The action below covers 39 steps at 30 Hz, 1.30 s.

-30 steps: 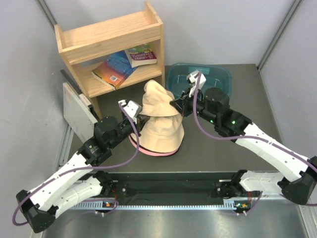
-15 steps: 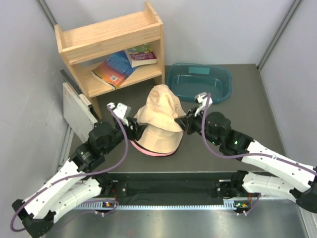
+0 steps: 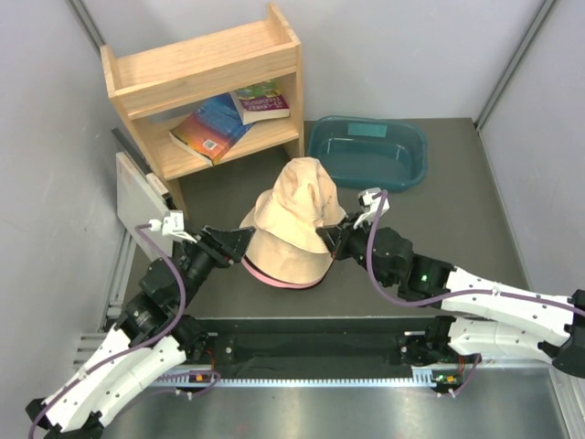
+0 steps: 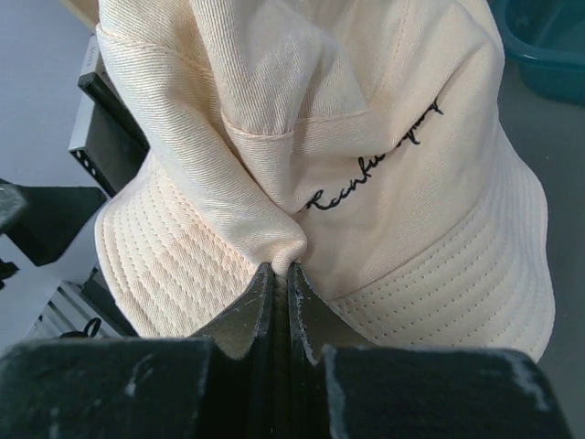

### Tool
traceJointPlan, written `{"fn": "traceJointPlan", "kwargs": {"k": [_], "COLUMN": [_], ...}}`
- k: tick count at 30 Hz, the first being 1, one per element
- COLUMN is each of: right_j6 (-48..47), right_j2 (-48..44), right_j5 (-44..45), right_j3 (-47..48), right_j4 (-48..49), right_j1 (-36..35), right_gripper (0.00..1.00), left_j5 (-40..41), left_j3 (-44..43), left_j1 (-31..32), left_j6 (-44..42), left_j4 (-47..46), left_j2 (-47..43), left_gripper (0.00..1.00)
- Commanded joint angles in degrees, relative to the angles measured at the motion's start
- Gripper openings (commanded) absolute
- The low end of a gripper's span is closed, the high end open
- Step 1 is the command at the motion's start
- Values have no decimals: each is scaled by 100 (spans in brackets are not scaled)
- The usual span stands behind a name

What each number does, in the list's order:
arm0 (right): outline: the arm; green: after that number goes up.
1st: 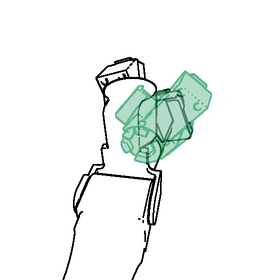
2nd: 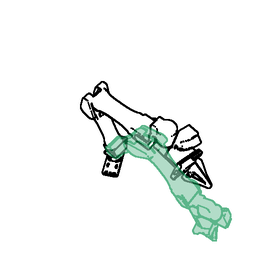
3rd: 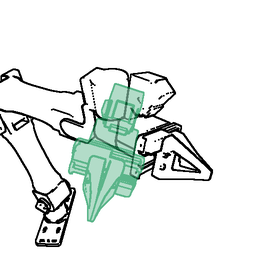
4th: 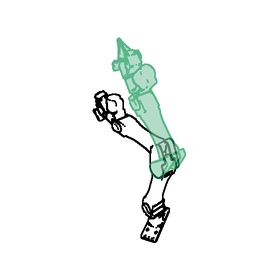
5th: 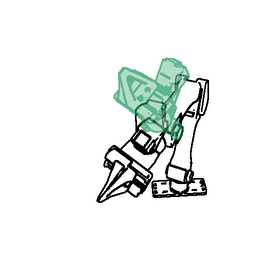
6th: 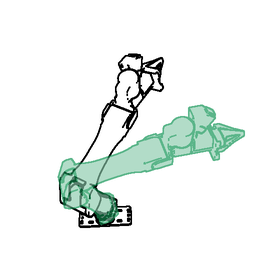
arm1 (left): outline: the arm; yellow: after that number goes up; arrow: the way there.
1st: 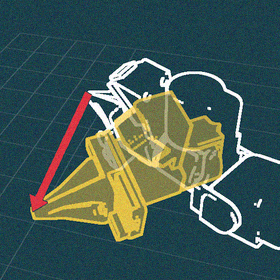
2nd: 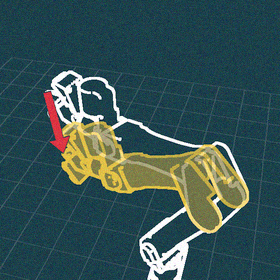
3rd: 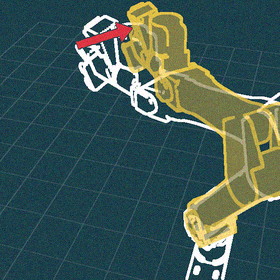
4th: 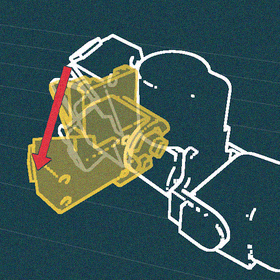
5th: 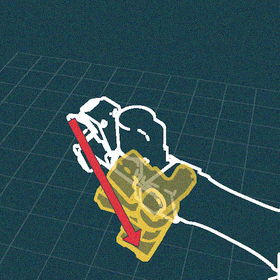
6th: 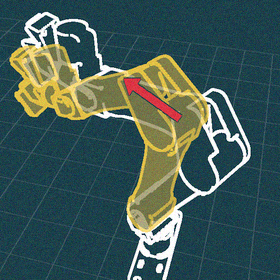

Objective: Stack the hats

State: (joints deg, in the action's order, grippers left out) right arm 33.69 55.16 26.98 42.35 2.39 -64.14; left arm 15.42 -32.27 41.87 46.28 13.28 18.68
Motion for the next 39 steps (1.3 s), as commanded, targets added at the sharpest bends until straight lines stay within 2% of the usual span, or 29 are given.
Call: {"fn": "traceJointPlan", "kwargs": {"k": [1,8,12,13,14,17,20,22,23,24,27,28,29,30,31,33,34,36,38,39], "right_j6": [164,199,208,208,217,217,199,190,182,182,208,199,190,121,85,-11,-73,-143,-161,-48], "right_j2": [30,171,303,320,346,382,399,408,443,452,435,400,321,277,207,-48,-162,-513,-743,-778], "right_j5": [141,149,176,184,193,202,211,211,202,193,193,185,167,176,158,193,211,167,-217,-472], "right_j3": [-130,-157,-130,-122,-113,-113,-95,-95,-86,-78,-69,-77,-51,1,36,80,81,54,37,2], "right_j4": [200,349,358,358,367,358,358,385,393,393,350,332,245,174,104,-142,-204,-413,-599,-678], "right_j1": [-274,-529,-644,-679,-696,-714,-723,-723,-732,-740,-732,-732,-723,-740,-732,-732,-705,-644,-460,-76], "right_gripper": [0,0,0,0,0,0,0,0,0,0,2,7,17,45,59,79,84,90,92,92], "left_j5": [-250,-821,-830,-813,-795,-786,-742,-742,-742,-742,-690,-637,-593,-445,-382,-207,-180,-180,-206,-241], "left_j3": [406,221,344,397,432,520,546,564,573,590,669,713,722,722,705,591,530,398,345,310], "left_j1": [-21,-21,-21,-21,-21,-21,-21,-12,-12,-21,-21,-21,-21,-21,-21,-21,-12,-21,-29,-21], "left_j6": [1102,1181,1348,1374,1410,1550,1594,1603,1629,1638,1638,1630,1543,1472,1393,1112,1007,743,541,470], "left_j4": [-1475,-2065,-2347,-2400,-2409,-2505,-2471,-2462,-2470,-2488,-2444,-2409,-2331,-2095,-1892,-1488,-990,-592,-152,-54], "left_j2": [293,1234,1349,1349,1332,1261,1191,1208,1217,1235,1165,1138,1086,955,867,612,550,401,356,373], "left_gripper": [78,77,69,65,58,47,43,35,30,19,1,0,0,0,0,0,0,0,0,0]}}
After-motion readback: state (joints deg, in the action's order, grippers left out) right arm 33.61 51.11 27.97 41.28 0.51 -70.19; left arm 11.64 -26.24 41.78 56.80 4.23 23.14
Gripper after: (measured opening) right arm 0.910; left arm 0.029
